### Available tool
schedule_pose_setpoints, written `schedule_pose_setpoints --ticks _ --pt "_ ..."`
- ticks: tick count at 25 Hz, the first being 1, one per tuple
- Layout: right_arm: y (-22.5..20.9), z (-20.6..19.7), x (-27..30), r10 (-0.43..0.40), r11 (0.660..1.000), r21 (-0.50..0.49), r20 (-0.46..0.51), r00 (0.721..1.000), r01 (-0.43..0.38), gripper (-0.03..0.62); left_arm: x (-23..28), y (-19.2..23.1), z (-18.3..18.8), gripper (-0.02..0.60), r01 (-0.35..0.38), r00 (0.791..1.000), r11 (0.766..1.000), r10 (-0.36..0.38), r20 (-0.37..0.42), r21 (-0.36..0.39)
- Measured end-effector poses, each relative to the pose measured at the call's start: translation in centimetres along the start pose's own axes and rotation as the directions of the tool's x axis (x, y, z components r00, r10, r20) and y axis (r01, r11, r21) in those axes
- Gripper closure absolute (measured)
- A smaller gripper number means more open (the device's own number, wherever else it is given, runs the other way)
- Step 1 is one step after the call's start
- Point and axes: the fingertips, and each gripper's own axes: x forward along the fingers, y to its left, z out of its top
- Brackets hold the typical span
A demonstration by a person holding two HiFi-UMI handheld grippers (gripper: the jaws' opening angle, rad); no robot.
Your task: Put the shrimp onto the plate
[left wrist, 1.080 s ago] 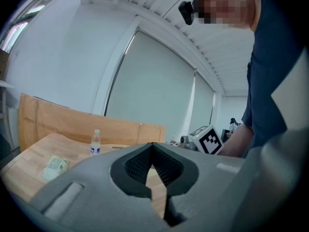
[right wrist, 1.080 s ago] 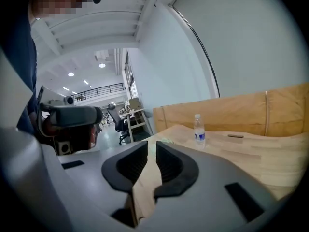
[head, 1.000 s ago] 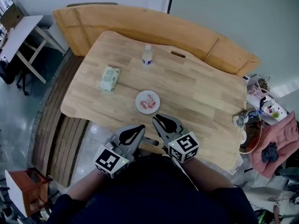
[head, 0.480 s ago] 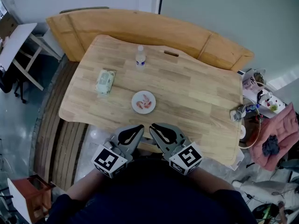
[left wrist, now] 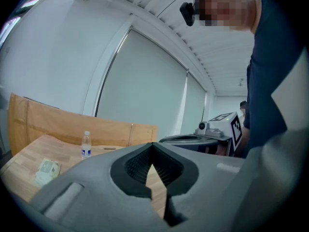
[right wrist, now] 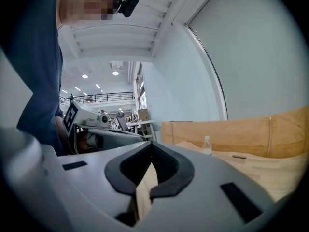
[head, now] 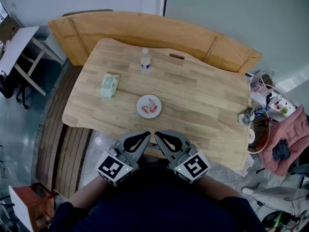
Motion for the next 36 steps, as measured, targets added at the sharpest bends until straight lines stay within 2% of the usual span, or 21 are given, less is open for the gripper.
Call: schedule_pose_setpoints --ticks 6,19,24,30,36 --pt "0.3 -0.3 -0.1 0.017 1.0 -0.007 0.002 1.0 -0.017 0.585 -0.1 -0.2 0.0 0.577 -0.007 1.0 1.0 0.007 -0.002 -0.018" --pt "-0.1 -0.6 0.0 0.013 1.0 -0.001 -0.023 1.0 -0.013 0.585 0.0 -0.1 0.1 0.577 -0.003 1.0 1.0 0.003 -0.003 0.009" --pt "-0.2 -0.8 0.2 0.014 1.0 0.006 -0.028 1.0 -0.014 0.585 0.1 0.1 0.1 0.578 -0.011 1.0 1.0 0.011 -0.004 -0.016" --pt "-0.4 -1.1 0.5 0.018 1.0 0.011 -0.054 0.998 -0.018 0.585 0.2 0.5 0.1 0.578 -0.012 1.0 1.0 0.012 0.0 0.008" --pt "-0.2 -1.3 0.7 0.047 0.999 0.017 -0.013 0.999 -0.047 0.585 0.1 0.8 0.2 0.577 -0.022 1.0 1.0 0.022 0.003 -0.008"
